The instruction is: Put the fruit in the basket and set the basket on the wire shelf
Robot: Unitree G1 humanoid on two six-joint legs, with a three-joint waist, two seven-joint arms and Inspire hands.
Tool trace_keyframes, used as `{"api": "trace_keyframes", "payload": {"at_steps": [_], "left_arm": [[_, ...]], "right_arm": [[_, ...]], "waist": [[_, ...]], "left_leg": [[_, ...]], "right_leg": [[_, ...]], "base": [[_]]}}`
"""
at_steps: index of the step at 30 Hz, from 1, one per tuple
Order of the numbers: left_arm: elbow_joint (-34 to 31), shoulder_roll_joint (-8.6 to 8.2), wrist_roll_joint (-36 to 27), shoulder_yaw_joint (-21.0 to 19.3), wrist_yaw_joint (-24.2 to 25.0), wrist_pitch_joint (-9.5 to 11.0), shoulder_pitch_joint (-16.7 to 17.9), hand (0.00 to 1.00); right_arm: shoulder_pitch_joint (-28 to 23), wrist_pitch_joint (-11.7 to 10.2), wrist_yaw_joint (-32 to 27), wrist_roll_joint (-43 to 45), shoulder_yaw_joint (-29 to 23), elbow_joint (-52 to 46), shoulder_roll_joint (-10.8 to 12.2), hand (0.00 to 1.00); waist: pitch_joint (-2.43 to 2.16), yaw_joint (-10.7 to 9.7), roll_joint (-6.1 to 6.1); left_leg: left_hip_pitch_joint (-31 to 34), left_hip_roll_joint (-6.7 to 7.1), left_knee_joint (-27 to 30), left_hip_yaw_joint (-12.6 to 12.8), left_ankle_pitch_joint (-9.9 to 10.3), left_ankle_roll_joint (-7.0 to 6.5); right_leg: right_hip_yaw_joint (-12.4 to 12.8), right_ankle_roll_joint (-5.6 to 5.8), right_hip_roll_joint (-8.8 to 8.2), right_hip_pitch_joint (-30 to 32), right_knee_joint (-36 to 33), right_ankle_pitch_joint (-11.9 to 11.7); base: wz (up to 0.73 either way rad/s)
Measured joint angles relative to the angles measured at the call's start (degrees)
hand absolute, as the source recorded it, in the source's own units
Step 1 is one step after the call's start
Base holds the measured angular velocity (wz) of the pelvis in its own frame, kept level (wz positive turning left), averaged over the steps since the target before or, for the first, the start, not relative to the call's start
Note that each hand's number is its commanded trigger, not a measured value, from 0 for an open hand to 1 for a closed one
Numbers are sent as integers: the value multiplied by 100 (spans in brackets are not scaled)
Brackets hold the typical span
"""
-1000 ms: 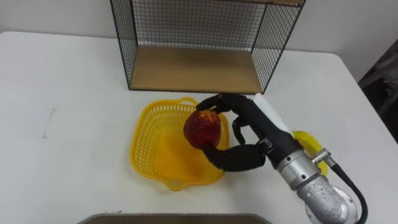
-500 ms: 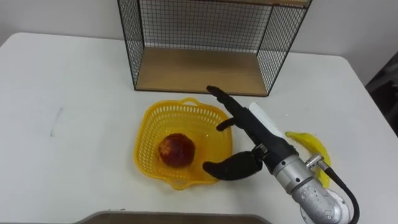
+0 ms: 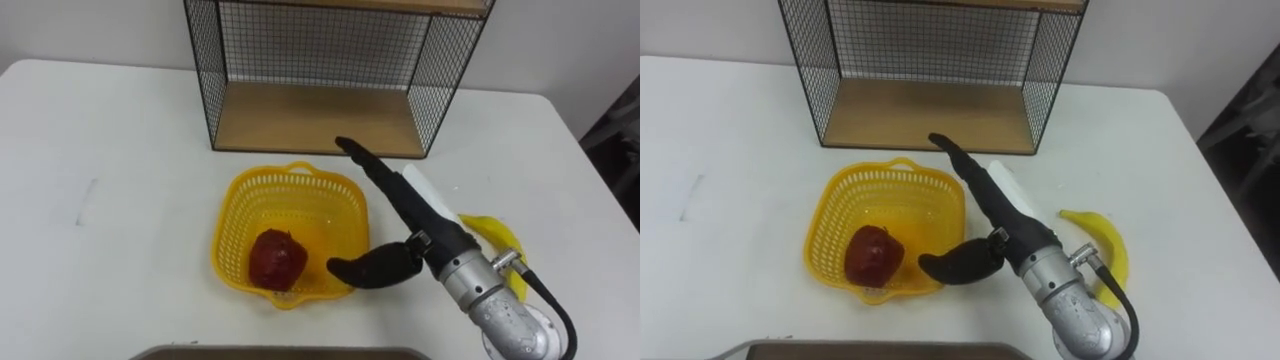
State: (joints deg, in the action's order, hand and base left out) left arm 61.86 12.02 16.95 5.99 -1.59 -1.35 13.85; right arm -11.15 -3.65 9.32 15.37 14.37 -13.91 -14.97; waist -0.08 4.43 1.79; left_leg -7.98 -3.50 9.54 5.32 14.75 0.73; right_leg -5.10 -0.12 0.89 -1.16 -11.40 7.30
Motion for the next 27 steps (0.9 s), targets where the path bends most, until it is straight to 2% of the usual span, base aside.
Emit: {"api": "trace_keyframes", "payload": {"at_steps": [6, 8, 12, 14, 20, 27], "left_arm": [[52, -16, -7, -5, -5, 2, 18, 0], [132, -15, -36, -13, -3, 6, 16, 0], [247, -14, -50, -74, -27, 54, 77, 0], [247, -13, -52, -140, -85, 67, 167, 0], [216, -26, -47, -282, -168, 64, 261, 0], [84, -45, 7, -468, -174, -12, 329, 0]], "right_arm": [[4, 0, -1, -676, -204, -101, 13, 0], [56, -3, -79, -967, -444, -150, 13, 0], [74, -59, -322, -1600, -886, -156, 25, 0], [75, -76, -585, -1839, -1159, -156, 28, 0], [77, -81, -1418, -1830, -1598, -156, 29, 0], [77, -84, -2301, -1663, -1873, -133, 27, 0]], "waist": [[2, -20, -3], [4, -113, 2], [15, -148, -1], [17, -179, 0], [16, -307, -3], [14, -376, -5]], "left_leg": [[25, 0, 0, -10, 0, 0], [29, 1, 7, -40, 0, 0], [-24, -1, -7, 22, 0, -1], [-40, -1, -23, 57, 1, -1], [-44, -1, -24, 63, 1, 0], [-61, -2, -11, 69, 0, -1]], "right_leg": [[-26, 0, -5, 19, 0, 0], [-61, 2, -15, 11, -13, 2], [0, 2, -3, 3, -19, 2], [35, 3, 3, 3, -19, 2], [41, 3, 7, 7, -13, 2], [39, 3, 8, 2, -15, 2]], "base": [[1], [6], [-8], [-8], [0], [0]]}}
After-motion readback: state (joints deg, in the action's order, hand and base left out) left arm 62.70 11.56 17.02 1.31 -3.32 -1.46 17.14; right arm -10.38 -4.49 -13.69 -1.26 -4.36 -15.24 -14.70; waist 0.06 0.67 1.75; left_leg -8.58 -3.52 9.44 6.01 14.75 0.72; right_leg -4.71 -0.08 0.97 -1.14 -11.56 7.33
